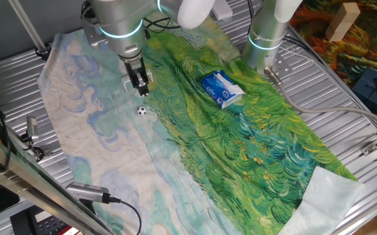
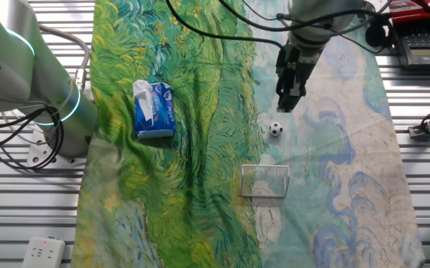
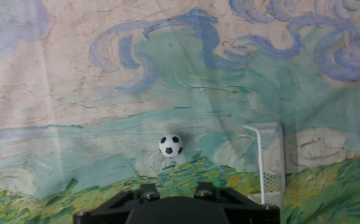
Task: Push the soccer ball into the goal
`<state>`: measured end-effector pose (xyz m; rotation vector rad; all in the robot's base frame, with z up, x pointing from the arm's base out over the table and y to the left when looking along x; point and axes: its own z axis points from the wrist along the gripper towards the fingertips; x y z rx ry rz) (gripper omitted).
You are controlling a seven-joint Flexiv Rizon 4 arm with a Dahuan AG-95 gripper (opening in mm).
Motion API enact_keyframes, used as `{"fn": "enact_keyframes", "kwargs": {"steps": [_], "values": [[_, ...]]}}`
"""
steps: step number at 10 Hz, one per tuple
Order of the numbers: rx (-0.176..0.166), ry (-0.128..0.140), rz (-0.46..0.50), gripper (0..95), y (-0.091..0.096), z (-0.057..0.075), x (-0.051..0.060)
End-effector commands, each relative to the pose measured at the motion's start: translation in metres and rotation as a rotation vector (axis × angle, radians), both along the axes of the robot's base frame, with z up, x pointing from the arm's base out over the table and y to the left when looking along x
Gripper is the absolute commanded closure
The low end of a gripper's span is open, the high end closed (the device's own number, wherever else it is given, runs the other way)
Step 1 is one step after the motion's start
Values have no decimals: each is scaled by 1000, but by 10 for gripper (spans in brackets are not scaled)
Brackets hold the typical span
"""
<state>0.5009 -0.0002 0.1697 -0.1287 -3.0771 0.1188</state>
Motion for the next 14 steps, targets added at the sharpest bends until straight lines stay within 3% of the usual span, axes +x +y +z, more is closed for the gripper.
{"fn": "enact_keyframes", "kwargs": {"steps": [1,9,12,14], "values": [[3,4,2,950,0,0,-1],[11,1,-13,950,0,0,-1],[23,-24,-30,950,0,0,-1],[81,-68,-62,950,0,0,-1]]}}
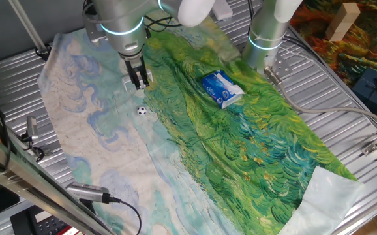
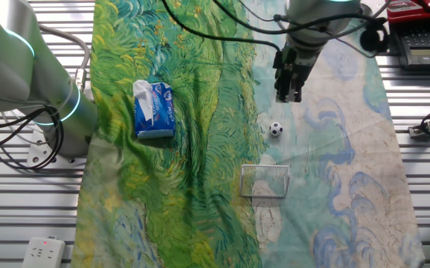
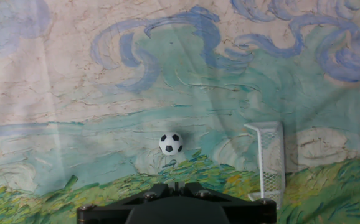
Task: Push the soccer ball into the goal
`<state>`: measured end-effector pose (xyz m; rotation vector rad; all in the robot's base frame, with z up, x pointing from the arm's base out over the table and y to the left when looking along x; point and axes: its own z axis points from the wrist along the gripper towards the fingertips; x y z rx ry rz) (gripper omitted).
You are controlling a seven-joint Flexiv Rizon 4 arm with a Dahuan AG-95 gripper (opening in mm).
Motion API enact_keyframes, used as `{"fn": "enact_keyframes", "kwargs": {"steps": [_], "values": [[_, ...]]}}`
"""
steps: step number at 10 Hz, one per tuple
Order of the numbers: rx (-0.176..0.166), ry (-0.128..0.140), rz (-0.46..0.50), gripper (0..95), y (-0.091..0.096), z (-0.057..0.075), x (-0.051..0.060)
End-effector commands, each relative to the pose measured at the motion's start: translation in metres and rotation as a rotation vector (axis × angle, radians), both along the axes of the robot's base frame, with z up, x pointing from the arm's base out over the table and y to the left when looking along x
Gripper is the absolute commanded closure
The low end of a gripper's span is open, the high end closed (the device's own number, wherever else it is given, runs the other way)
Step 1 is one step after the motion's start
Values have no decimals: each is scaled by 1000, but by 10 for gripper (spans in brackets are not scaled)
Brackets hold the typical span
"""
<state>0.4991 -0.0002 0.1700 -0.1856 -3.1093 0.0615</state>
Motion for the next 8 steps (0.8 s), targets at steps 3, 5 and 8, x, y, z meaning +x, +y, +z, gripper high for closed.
{"fn": "enact_keyframes", "kwargs": {"steps": [3,5,8], "values": [[29,57,-76,950,0,0,1],[-19,130,-117,950,0,0,1],[-9,102,-132,950,0,0,1]]}}
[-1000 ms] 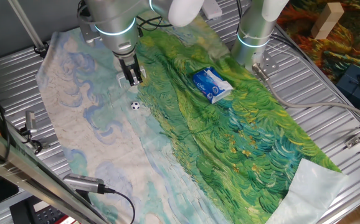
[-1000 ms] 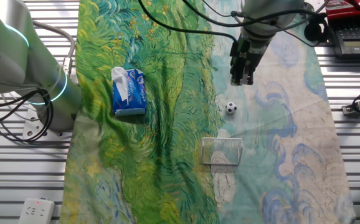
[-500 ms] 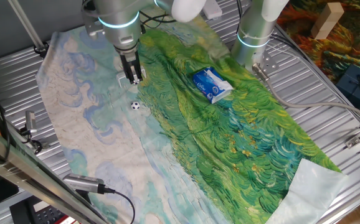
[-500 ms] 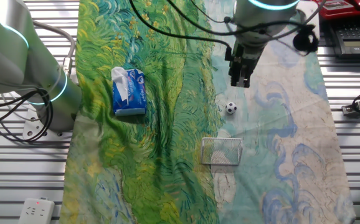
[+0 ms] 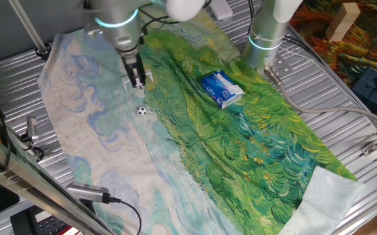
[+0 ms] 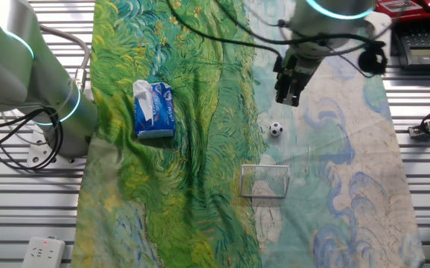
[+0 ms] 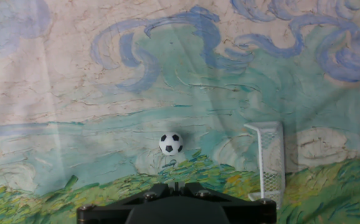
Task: Push the soccer ball into the goal
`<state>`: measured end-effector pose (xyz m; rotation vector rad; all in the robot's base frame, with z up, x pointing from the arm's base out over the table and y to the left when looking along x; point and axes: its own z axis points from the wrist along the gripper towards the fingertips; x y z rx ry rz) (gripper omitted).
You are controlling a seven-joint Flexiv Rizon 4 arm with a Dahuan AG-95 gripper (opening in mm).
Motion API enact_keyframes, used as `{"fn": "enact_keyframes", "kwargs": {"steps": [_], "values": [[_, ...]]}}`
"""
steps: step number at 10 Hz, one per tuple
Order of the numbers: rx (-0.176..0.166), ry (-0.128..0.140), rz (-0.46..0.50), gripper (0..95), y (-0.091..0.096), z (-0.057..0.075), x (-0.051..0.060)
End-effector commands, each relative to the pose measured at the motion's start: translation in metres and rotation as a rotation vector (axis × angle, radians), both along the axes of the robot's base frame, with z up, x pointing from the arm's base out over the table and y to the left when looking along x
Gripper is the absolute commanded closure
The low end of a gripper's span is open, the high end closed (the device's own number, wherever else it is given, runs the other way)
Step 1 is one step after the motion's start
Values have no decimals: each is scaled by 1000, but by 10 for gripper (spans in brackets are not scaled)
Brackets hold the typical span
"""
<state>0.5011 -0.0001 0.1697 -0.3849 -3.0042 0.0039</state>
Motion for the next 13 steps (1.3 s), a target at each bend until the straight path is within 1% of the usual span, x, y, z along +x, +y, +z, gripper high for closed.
{"fn": "enact_keyframes", "kwargs": {"steps": [1,2,3,4,8,10,12,13], "values": [[-38,6,11,950,0,0,-1],[-34,-3,11,950,0,0,-1],[-17,-37,10,950,0,0,-1],[-6,-54,8,950,0,0,-1],[2,-91,10,950,0,0,-1],[0,-91,10,950,0,1,-1],[0,-90,8,950,1,7,1],[0,-87,3,950,2,9,4]]}}
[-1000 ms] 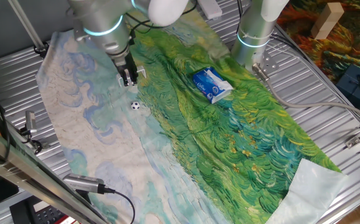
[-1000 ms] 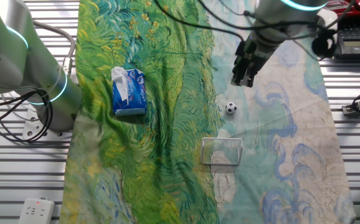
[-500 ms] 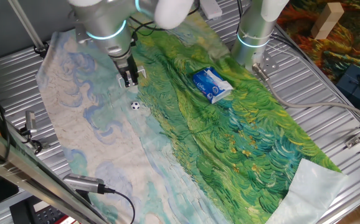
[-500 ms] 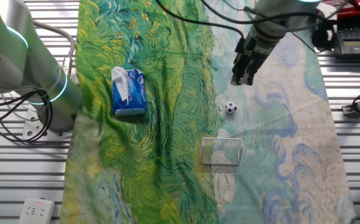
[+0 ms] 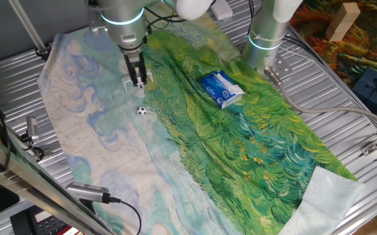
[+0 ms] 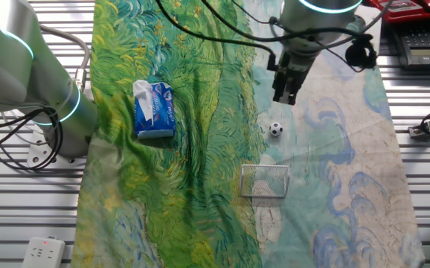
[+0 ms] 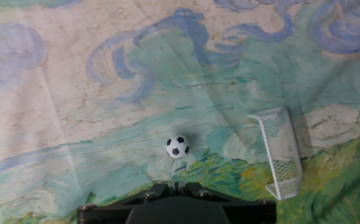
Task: Push the soccer ball into the goal
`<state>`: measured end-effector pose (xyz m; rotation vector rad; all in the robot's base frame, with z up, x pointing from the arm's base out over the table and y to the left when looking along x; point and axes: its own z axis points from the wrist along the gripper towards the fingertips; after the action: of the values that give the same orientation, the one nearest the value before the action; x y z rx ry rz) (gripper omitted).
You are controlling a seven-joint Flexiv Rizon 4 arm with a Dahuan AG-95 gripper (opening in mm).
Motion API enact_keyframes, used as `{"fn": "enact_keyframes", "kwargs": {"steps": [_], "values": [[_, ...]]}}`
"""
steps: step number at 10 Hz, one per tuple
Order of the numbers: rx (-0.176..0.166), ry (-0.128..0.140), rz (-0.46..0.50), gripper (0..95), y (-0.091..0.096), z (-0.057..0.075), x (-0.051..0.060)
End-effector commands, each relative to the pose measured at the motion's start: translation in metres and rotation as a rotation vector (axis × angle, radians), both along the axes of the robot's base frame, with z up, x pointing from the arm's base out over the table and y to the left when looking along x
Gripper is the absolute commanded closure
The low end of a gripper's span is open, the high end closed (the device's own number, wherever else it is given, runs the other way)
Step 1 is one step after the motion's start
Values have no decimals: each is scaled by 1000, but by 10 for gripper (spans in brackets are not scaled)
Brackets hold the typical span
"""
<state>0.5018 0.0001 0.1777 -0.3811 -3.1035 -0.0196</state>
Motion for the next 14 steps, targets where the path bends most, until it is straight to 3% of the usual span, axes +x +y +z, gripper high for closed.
{"fn": "enact_keyframes", "kwargs": {"steps": [1,2,4,5,10,12,13,14], "values": [[-3,21,-11,950,5,-1,7],[-3,20,-11,950,7,-7,7],[4,-15,-5,950,8,-29,2],[5,-25,-2,950,9,-33,1],[0,-16,-8,950,9,-30,2],[-43,-17,-12,950,9,-30,2],[-76,31,-12,950,9,-30,2],[-76,92,-14,950,9,-30,2]]}}
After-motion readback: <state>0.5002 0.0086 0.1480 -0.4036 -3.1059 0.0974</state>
